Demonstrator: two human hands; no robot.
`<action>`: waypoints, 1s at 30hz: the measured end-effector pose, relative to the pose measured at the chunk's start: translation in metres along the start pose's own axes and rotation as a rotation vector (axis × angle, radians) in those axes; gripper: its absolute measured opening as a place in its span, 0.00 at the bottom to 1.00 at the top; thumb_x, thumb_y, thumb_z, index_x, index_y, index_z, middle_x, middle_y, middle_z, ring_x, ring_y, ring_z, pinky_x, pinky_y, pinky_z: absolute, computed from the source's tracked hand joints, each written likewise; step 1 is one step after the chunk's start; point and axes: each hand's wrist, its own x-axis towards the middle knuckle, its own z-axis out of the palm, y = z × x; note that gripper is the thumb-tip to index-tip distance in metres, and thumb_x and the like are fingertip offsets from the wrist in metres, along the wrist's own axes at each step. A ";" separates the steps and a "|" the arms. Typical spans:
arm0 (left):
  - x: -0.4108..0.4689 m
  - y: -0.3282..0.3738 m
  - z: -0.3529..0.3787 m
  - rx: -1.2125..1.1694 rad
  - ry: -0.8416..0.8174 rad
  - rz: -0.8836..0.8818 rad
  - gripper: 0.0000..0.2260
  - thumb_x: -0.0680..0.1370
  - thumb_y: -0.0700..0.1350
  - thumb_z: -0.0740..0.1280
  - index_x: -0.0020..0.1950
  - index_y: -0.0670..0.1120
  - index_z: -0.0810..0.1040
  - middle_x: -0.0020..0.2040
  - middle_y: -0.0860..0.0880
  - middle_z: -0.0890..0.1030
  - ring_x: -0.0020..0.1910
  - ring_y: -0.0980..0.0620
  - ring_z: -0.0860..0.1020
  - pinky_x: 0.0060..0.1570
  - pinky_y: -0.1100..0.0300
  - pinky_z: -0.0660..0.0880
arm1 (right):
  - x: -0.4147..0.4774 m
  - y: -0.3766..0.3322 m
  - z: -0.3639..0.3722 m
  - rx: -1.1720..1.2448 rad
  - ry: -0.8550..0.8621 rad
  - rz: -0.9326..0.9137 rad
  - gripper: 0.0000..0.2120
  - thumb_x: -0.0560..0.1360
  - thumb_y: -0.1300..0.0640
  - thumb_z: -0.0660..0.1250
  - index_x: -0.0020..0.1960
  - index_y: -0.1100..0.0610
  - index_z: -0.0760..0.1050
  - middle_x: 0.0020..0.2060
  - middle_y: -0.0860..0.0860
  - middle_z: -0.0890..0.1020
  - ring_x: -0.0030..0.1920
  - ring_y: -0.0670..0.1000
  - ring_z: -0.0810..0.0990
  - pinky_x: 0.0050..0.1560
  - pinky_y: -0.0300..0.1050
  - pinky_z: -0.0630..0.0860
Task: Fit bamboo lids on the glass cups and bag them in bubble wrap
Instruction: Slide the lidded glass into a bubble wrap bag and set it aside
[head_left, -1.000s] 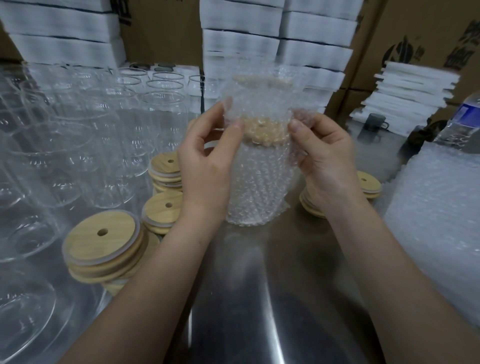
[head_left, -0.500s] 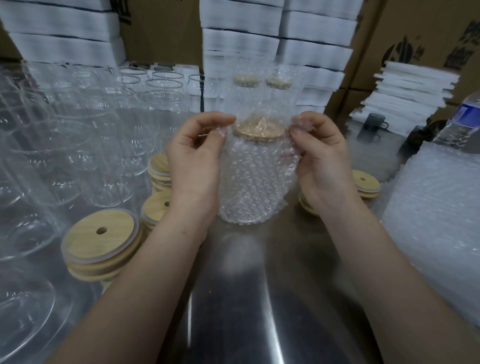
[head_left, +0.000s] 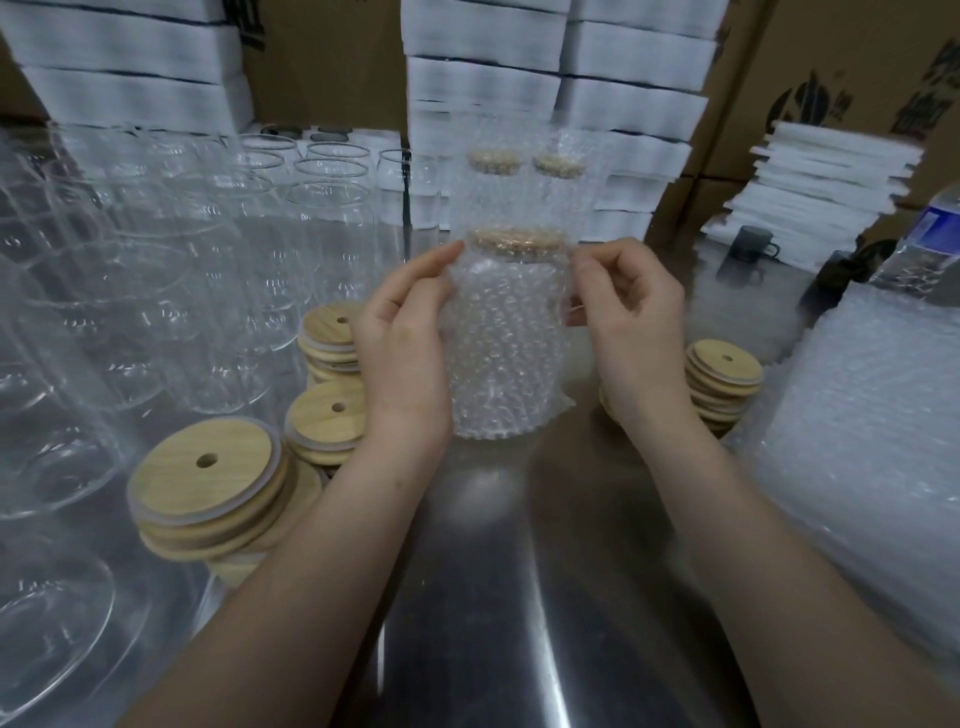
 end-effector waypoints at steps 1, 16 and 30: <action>-0.001 0.000 0.000 0.013 -0.010 0.002 0.14 0.78 0.36 0.61 0.56 0.45 0.84 0.55 0.49 0.84 0.60 0.50 0.79 0.64 0.48 0.74 | 0.000 -0.001 0.001 -0.021 -0.019 0.020 0.06 0.78 0.51 0.66 0.43 0.52 0.75 0.37 0.43 0.78 0.39 0.45 0.77 0.43 0.52 0.76; -0.019 -0.014 0.009 0.183 -0.188 0.227 0.12 0.70 0.36 0.62 0.48 0.46 0.81 0.55 0.46 0.80 0.58 0.55 0.77 0.58 0.55 0.75 | 0.008 -0.010 -0.002 0.098 0.058 0.470 0.37 0.57 0.35 0.75 0.57 0.49 0.63 0.56 0.49 0.76 0.56 0.49 0.79 0.59 0.54 0.77; -0.012 -0.039 -0.005 1.051 -0.428 -0.002 0.28 0.68 0.45 0.76 0.65 0.48 0.69 0.58 0.45 0.78 0.57 0.43 0.77 0.56 0.49 0.76 | 0.007 0.000 0.001 0.116 0.099 0.311 0.25 0.67 0.44 0.78 0.57 0.46 0.68 0.51 0.44 0.81 0.48 0.40 0.83 0.49 0.40 0.81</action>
